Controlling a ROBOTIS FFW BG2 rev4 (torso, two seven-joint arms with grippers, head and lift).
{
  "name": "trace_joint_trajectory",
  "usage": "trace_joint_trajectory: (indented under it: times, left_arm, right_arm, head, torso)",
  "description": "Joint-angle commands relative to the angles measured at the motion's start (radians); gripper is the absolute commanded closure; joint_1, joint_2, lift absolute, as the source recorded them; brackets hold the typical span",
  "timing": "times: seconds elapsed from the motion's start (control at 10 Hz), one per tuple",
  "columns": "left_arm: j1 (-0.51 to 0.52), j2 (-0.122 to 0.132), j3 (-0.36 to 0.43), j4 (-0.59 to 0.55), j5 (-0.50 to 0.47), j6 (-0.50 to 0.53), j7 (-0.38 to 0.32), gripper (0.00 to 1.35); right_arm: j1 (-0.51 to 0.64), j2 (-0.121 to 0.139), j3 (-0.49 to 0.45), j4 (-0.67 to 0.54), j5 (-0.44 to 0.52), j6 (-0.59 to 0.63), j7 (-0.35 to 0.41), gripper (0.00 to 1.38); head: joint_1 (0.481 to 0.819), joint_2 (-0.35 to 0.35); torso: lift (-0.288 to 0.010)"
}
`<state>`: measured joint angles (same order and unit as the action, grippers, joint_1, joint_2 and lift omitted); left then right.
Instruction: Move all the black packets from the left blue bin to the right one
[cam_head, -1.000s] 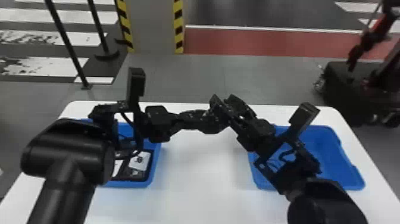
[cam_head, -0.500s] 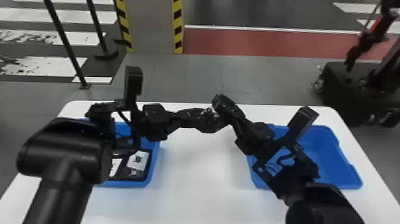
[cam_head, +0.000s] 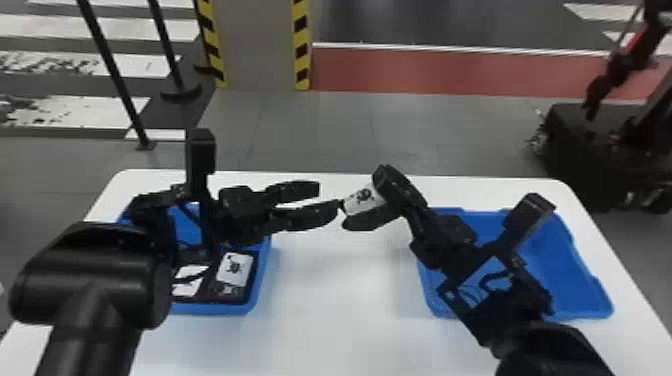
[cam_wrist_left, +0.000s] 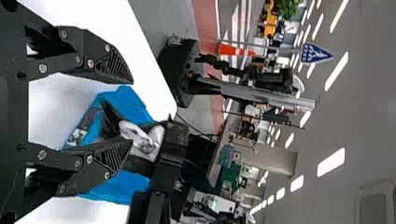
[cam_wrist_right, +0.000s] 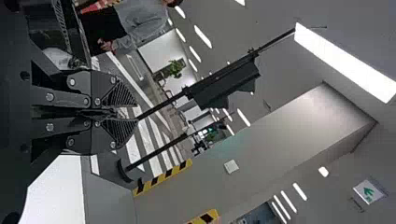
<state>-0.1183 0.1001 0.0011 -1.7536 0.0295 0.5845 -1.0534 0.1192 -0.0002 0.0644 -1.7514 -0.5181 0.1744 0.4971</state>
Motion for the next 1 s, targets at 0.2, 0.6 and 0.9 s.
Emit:
trace_joint_trajectory:
  times: [0.2, 0.6, 0.9]
  left_arm:
    - [0.126, 0.015, 0.111, -0.074, 0.039, 0.046, 0.007, 0.17]
    - [0.324, 0.020, 0.298, -0.309, 0.032, 0.174, 0.066, 0.18]
    - [0.388, 0.020, 0.396, -0.425, -0.014, 0.230, 0.082, 0.18]
  right_arm:
    - [0.023, 0.001, -0.143, 0.020, 0.026, -0.005, -0.029, 1.28]
    - [-0.014, -0.049, -0.225, 0.201, 0.043, -0.049, -0.120, 1.28]
    - [-0.019, -0.063, -0.256, 0.216, 0.006, -0.005, -0.137, 0.65]
  head:
    - [0.695, -0.022]
    - [0.695, -0.046]
    - [0.695, -0.029]
  torso:
    - [-0.110]
    - [-0.110]
    - [-0.110]
